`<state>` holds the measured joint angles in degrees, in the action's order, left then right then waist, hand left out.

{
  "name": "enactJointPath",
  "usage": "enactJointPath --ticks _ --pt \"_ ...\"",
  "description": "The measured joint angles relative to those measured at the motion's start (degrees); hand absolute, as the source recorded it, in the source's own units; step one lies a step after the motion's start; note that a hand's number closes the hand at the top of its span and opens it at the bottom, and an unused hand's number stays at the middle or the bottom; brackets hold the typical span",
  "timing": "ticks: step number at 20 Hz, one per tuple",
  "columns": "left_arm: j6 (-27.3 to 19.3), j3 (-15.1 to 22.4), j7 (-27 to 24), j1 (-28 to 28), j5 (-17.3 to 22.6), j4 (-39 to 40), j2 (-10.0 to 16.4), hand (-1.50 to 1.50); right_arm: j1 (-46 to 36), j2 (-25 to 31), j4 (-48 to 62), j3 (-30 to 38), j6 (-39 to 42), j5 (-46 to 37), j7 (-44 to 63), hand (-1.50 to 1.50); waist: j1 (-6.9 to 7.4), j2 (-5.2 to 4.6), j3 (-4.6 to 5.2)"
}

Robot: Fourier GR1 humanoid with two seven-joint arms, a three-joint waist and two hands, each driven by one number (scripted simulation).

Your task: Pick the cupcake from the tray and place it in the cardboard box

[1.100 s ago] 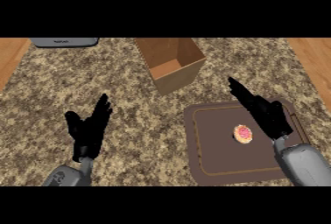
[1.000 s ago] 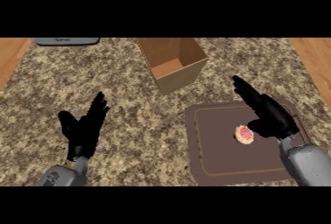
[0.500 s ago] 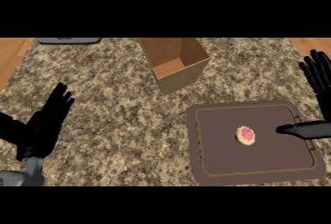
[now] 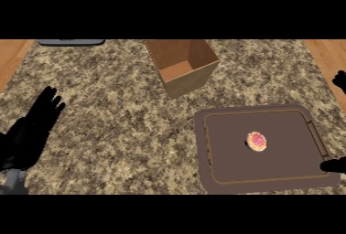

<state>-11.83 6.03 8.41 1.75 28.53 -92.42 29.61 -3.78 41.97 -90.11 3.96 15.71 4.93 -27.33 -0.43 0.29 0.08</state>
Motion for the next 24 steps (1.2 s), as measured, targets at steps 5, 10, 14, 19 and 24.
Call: enactJointPath --ticks 5,10,14,19,24 --pt "0.8 -0.2 -0.3 0.4 -0.1 0.9 -0.2 0.0 -0.2 7.3 -5.8 -4.2 0.3 -10.6 9.4 -1.5 0.15 -0.11 0.11" --pt "1.6 0.0 -1.0 -1.3 -0.6 0.0 -0.8 0.0 -1.8 10.2 -12.4 -9.7 4.2 -16.2 22.9 -1.5 0.79 -0.14 0.1" --pt "1.9 -1.0 0.1 -0.3 -0.7 -0.1 -1.0 0.0 -4.1 8.6 -16.1 -13.7 8.2 -17.8 33.5 -1.5 0.79 -0.22 0.03" --pt "3.0 -1.6 0.3 0.3 -1.6 0.6 -2.1 0.0 -7.6 4.6 -14.9 -16.8 13.4 -17.9 42.2 -1.5 0.86 -0.3 -0.01" --pt "4.6 -3.6 0.9 -1.2 -2.4 -0.4 -2.8 0.0 -9.2 1.0 -13.2 -17.4 17.3 -20.7 45.6 -1.5 0.79 -0.28 -0.04"
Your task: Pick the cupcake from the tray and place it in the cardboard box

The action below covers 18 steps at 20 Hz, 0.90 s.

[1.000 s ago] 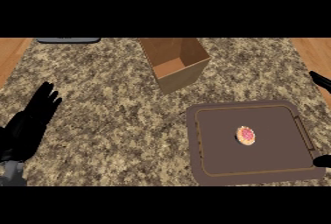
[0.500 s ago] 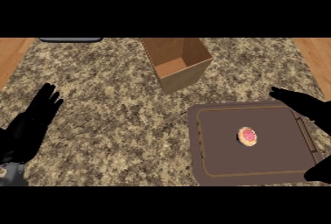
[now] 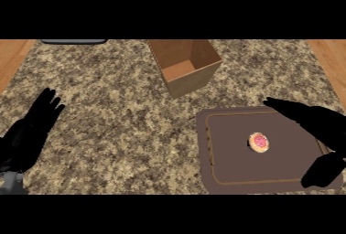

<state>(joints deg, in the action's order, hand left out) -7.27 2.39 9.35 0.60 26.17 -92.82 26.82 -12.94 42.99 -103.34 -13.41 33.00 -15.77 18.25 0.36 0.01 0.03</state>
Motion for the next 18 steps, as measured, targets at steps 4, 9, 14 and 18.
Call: enactJointPath --ticks 4,9,14,18 --pt "1.5 -1.6 0.9 0.4 -0.7 0.2 -0.9 0.0 0.9 -2.1 0.6 0.3 2.3 -3.3 -0.1 -1.5 -0.18 0.01 -0.02" --pt "3.0 -3.4 1.9 -1.3 -2.2 -1.5 -2.2 0.0 0.9 -3.9 2.7 2.8 5.1 -6.6 -3.2 -1.5 -0.17 0.01 -0.04" --pt "4.7 -5.3 2.2 -0.4 -3.4 -0.6 -3.6 0.0 2.7 -6.4 3.4 3.9 4.6 -10.8 -7.8 -1.5 -0.27 0.01 -0.04" --pt "5.0 -5.4 2.7 1.4 -5.5 1.2 -5.2 0.0 1.9 -9.0 2.8 4.4 5.3 -13.3 -8.2 -1.5 -0.33 0.0 -0.04"
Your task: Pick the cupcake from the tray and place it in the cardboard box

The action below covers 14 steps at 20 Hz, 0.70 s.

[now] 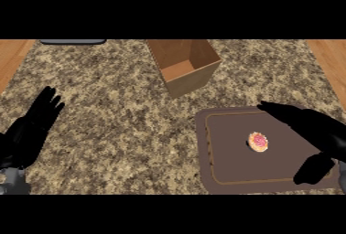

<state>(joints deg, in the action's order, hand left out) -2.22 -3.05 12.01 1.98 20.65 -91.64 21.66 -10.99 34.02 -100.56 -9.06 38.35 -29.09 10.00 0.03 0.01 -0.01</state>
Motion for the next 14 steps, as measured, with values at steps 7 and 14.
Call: enactJointPath --ticks 7,14 --pt "0.3 -0.7 1.4 -0.5 -2.1 -2.0 -2.4 0.0 -0.7 -3.4 1.7 -1.2 0.2 -6.6 -0.7 -1.5 0.09 0.01 0.02" --pt "3.6 -3.5 0.5 -0.9 -2.7 -0.7 -3.2 0.0 -1.0 -8.0 1.3 -2.0 2.0 -11.6 1.5 -1.5 0.08 0.0 0.01"
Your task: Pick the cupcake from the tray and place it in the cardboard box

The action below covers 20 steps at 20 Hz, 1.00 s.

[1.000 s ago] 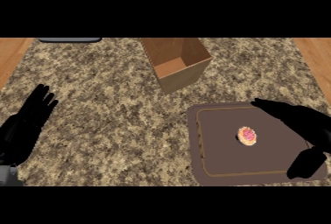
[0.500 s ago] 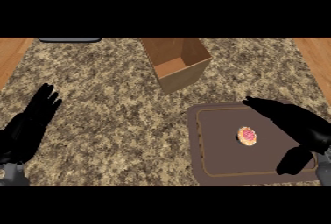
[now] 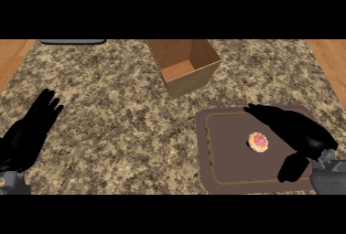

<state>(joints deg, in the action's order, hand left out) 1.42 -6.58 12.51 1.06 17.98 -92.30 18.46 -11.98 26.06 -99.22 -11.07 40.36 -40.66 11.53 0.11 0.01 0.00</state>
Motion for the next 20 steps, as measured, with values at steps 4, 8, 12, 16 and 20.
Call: enactJointPath --ticks 4,8,12,16,20 --pt "-0.6 -0.4 2.9 0.5 -0.7 -2.7 -0.7 0.0 0.3 -0.8 1.8 0.0 -0.3 -2.9 -0.7 -1.5 0.02 0.0 0.0" --pt "-0.5 -0.6 3.3 1.0 -1.8 -2.7 -2.1 0.0 -0.7 -2.3 4.1 0.0 -0.4 -5.7 -1.5 -1.5 0.02 0.0 -0.01" --pt "0.8 -1.4 2.4 0.6 -2.4 -1.8 -2.7 0.0 -0.6 -3.0 4.9 0.6 -0.1 -7.6 -2.4 -1.5 0.01 0.0 0.0" --pt "1.4 -2.1 2.6 0.7 -3.0 -2.0 -3.2 0.0 0.2 -3.3 7.4 -0.3 -1.5 -10.5 -4.6 -1.5 0.04 0.0 0.0" --pt "3.0 -3.3 1.6 -0.3 -3.2 -1.3 -3.3 0.0 0.2 -4.9 8.5 -0.7 -1.2 -12.6 -4.4 -1.5 0.05 0.0 -0.01"
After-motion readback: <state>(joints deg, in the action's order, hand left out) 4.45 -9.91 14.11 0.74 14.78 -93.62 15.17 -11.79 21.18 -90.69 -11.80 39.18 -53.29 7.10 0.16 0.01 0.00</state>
